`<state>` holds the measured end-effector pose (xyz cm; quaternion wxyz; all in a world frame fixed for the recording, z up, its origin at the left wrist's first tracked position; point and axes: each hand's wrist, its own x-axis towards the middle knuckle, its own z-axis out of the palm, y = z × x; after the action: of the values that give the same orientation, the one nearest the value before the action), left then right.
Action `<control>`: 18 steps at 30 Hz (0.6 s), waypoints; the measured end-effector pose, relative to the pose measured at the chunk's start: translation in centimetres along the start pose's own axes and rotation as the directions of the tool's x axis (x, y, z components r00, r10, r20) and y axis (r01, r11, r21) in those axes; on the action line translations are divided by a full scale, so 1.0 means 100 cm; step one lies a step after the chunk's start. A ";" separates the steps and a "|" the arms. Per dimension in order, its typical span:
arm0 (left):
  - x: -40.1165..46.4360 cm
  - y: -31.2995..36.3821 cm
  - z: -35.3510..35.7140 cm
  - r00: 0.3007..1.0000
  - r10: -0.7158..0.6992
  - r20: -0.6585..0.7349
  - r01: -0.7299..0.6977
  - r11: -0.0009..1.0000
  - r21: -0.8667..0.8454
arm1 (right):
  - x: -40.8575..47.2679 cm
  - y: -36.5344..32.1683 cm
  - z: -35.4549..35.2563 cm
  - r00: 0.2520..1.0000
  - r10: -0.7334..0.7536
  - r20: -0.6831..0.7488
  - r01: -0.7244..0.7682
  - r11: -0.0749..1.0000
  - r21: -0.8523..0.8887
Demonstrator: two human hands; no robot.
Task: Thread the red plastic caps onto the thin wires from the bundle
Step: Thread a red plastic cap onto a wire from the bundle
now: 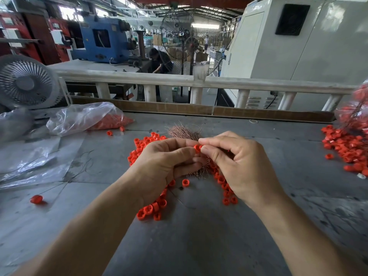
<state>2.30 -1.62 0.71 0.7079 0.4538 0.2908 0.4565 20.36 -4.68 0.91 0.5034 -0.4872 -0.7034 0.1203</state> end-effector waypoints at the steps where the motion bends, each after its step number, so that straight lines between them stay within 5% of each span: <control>1: 0.000 0.000 0.001 1.000 -0.002 0.001 0.001 1.000 0.008 | -0.001 0.000 0.001 1.000 -0.001 -0.025 0.001 1.000 0.003; 9: -0.002 -0.001 0.004 1.000 -0.008 0.024 0.007 1.000 0.013 | -0.001 0.002 0.003 0.994 0.088 -0.060 -0.079 0.985 0.151; 18: -0.001 0.000 0.002 1.000 0.005 0.016 -0.005 1.000 -0.004 | -0.001 -0.001 0.002 1.000 0.003 -0.029 -0.002 0.999 0.036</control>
<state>2.44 -1.77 0.78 0.7099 0.4569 0.2831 0.4552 20.13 -4.77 0.85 0.5223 -0.4806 -0.6930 0.1266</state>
